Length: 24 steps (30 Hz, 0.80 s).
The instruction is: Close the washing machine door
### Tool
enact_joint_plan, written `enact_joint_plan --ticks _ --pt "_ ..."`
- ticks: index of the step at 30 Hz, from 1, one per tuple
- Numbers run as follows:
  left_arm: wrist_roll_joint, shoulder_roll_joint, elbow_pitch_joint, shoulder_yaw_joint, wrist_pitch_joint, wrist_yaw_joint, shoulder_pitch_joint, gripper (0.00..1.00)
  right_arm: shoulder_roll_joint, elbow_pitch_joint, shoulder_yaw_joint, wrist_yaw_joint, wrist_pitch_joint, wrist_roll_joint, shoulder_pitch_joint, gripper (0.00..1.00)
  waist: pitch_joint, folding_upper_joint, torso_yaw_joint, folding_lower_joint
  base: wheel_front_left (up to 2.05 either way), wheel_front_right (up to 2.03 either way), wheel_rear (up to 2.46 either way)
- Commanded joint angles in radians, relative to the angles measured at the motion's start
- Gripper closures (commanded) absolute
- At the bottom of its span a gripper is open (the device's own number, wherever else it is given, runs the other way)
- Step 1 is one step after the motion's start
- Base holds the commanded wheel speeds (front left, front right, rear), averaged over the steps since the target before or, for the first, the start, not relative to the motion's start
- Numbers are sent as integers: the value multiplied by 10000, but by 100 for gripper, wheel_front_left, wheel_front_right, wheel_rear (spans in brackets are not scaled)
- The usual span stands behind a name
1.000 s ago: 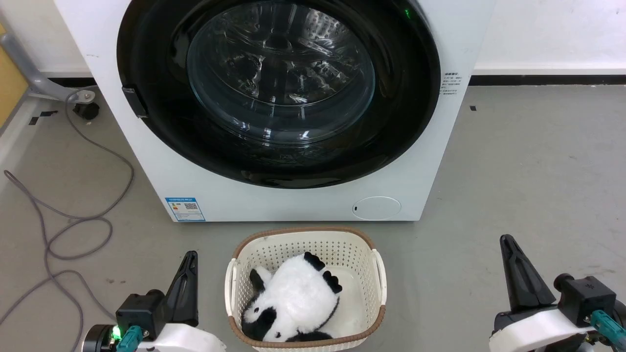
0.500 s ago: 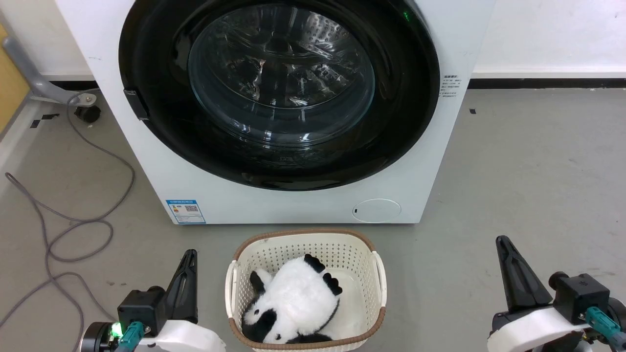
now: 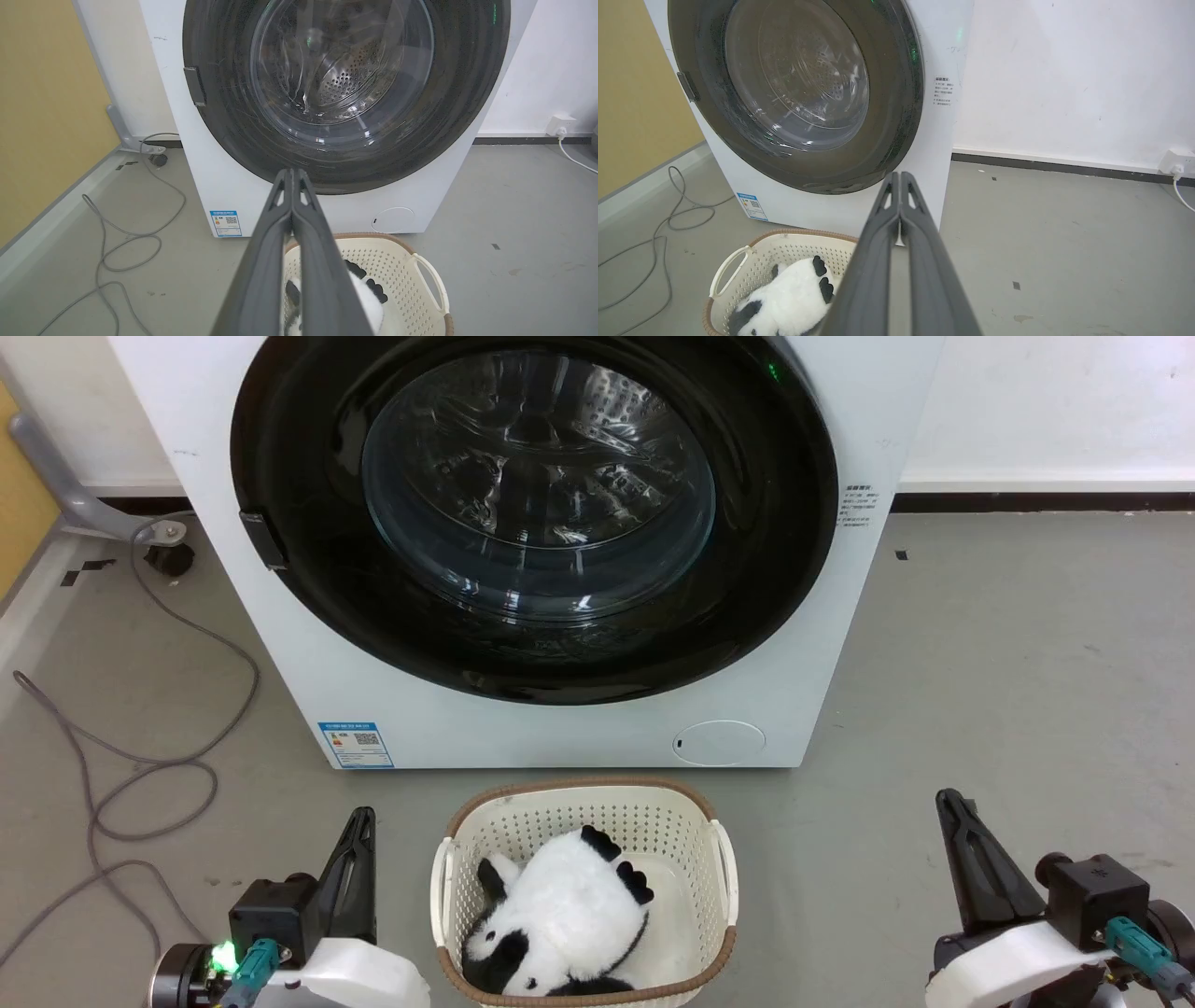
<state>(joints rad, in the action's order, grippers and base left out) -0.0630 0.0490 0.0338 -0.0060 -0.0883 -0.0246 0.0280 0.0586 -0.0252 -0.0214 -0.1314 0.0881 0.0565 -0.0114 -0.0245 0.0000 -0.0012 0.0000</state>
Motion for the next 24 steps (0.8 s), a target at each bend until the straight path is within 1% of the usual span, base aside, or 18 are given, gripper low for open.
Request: enact_joint_plan --ticks 1,24 --pt "86 8 -67 29 81 55 -128 100 -57 73 38 5 -76 -124 76 100 12 0 1 0 0 0 0" --pt "405 11 -226 47 551 167 -217 100 -72 178 141 6 -548 -382 98 100 149 0 8 0 0 0 0"
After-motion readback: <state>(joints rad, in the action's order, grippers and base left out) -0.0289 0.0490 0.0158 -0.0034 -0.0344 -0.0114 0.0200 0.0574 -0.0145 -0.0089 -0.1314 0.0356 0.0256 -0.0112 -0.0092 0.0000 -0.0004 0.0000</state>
